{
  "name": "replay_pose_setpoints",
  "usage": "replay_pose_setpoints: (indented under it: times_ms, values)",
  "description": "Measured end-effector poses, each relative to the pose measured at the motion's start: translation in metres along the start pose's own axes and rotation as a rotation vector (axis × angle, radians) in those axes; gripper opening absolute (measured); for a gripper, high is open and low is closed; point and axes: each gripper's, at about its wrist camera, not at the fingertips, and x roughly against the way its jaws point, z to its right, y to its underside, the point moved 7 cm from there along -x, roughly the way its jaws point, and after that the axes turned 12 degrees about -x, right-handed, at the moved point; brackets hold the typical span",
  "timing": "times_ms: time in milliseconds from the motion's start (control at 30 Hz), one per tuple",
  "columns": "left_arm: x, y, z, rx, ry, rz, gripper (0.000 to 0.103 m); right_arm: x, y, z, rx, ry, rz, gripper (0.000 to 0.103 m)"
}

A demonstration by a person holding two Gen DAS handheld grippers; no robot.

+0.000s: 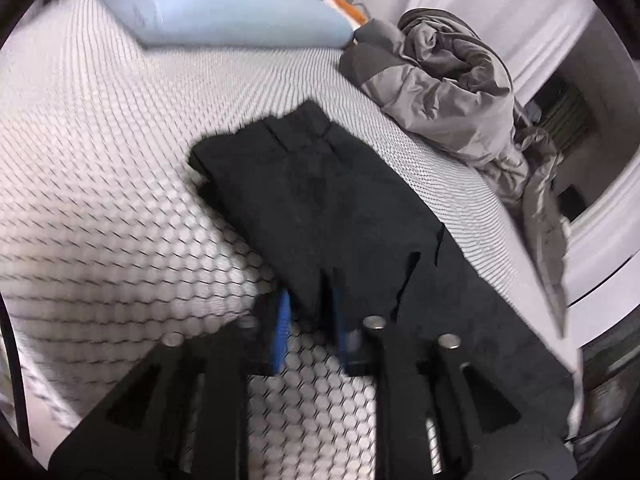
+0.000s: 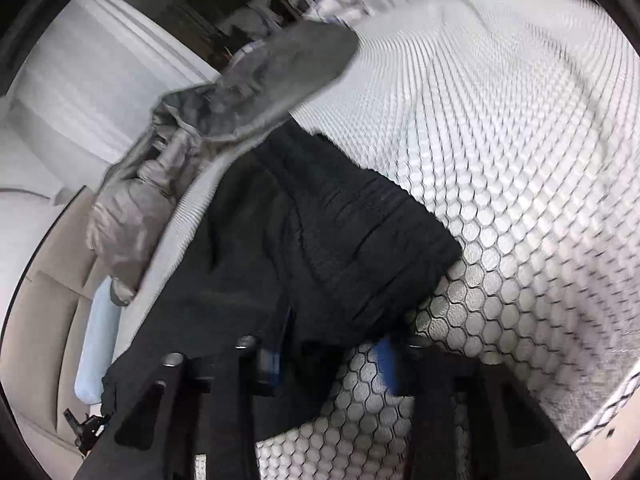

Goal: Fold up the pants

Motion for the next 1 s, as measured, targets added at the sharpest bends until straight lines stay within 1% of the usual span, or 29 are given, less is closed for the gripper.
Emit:
replay_pose_setpoints:
  times_ms: [33,67,100,167,233,300,367,467,533,600,667,700,767,867,900,933,967,1000]
  values:
    - [0.008,-0.001,0.003,-0.021,-0.011,0.014,0.04,0.008,-0.001,0.001,0.01,0.019,0.029,0.074]
    - [0.015,-0.002,0.006,-0.037,-0.016,0.028,0.055,0.019,-0.003,0.002,0.023,0.039,0.068,0.08]
    - [0.023,-0.004,0.01,-0.055,-0.02,0.05,0.061,0.03,-0.009,0.002,0.046,0.069,0.119,0.085]
    - [0.037,-0.006,0.022,-0.094,-0.023,0.087,0.079,0.045,-0.017,0.001,0.085,0.125,0.165,0.087]
    - [0.046,-0.007,0.041,-0.14,-0.006,0.104,0.087,0.051,-0.026,-0.001,0.11,0.143,0.16,0.092]
    - [0.049,-0.006,0.064,-0.199,0.004,0.099,0.09,0.051,-0.034,-0.006,0.147,0.151,0.142,0.092]
    - [0.049,-0.005,0.09,-0.262,0.025,0.102,0.102,0.047,-0.045,-0.017,0.185,0.166,0.131,0.092]
    - [0.042,-0.004,0.133,-0.324,0.076,0.101,0.102,0.033,-0.059,-0.038,0.216,0.159,0.094,0.093]
    - [0.032,0.002,0.161,-0.344,0.115,0.075,0.102,0.018,-0.069,-0.054,0.248,0.158,0.071,0.093]
    - [0.016,0.016,0.189,-0.365,0.167,0.032,0.102,-0.004,-0.077,-0.067,0.27,0.174,0.047,0.093]
    - [-0.001,0.036,0.216,-0.394,0.238,-0.021,0.102,-0.029,-0.086,-0.08,0.299,0.223,0.031,0.093]
    - [-0.007,0.046,0.225,-0.406,0.254,-0.04,0.102,-0.038,-0.09,-0.085,0.32,0.24,0.024,0.093]
    - [-0.021,0.063,0.238,-0.446,0.256,-0.103,0.102,-0.06,-0.094,-0.094,0.392,0.289,0.011,0.093]
    - [-0.03,0.073,0.248,-0.468,0.246,-0.122,0.102,-0.096,-0.097,-0.096,0.477,0.392,-0.058,0.093]
    - [-0.034,0.074,0.249,-0.468,0.232,-0.127,0.102,-0.104,-0.096,-0.095,0.493,0.406,-0.073,0.091]
    - [-0.036,0.076,0.25,-0.471,0.227,-0.132,0.102,-0.109,-0.097,-0.096,0.509,0.417,-0.08,0.077]
    - [-0.037,0.078,0.252,-0.481,0.224,-0.141,0.102,-0.11,-0.098,-0.1,0.52,0.4,-0.077,0.067]
    - [-0.039,0.078,0.253,-0.488,0.222,-0.144,0.102,-0.11,-0.099,-0.103,0.521,0.384,-0.077,0.058]
